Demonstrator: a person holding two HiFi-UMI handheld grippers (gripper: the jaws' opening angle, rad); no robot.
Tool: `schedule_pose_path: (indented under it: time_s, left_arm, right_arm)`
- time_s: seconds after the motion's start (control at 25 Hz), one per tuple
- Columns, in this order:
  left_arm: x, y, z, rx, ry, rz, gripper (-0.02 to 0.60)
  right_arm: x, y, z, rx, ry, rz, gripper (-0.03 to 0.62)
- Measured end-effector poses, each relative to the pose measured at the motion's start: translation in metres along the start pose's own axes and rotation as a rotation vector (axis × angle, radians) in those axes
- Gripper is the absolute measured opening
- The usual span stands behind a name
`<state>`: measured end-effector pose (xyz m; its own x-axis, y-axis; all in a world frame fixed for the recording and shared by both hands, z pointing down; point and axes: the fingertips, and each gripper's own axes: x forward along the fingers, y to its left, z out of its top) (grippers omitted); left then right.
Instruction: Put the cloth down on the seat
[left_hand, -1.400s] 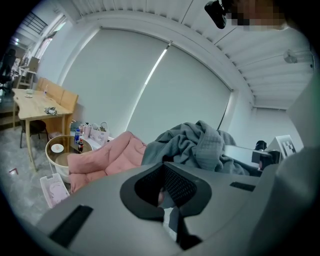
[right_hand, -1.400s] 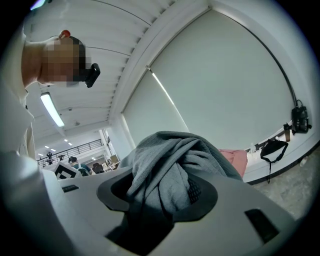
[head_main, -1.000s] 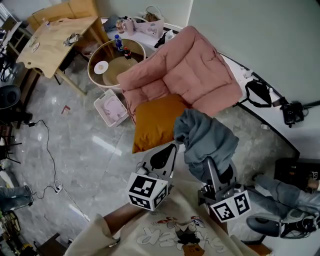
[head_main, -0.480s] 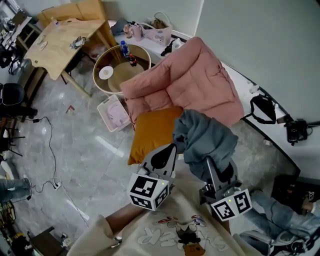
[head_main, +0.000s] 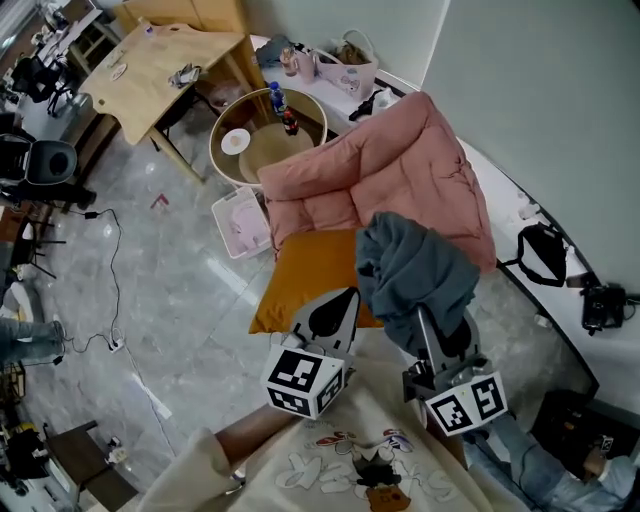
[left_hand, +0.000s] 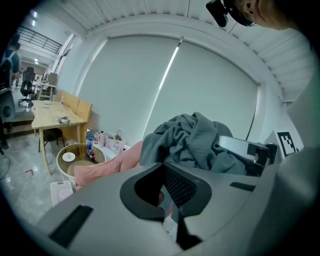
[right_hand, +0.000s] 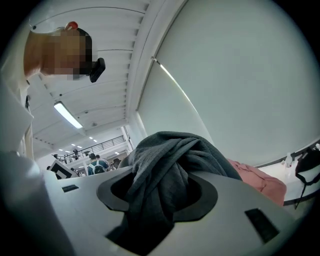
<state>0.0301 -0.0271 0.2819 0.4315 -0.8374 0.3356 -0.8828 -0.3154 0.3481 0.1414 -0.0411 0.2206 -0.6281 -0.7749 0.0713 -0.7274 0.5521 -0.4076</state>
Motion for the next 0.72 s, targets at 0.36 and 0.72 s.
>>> schedule_pose_path:
  time_s: [0.36, 0.72]
  left_arm:
    - [0.048, -0.013, 0.012, 0.013, -0.020, 0.084, 0.005]
    - [0.070, -0.008, 0.010, 0.000, -0.030, 0.170, 0.005]
  right_arm:
    - [0.032, -0.042, 0.017, 0.019, 0.019, 0.128, 0.213]
    - [0.064, -0.071, 0.034, -0.021, 0.026, 0.219, 0.213]
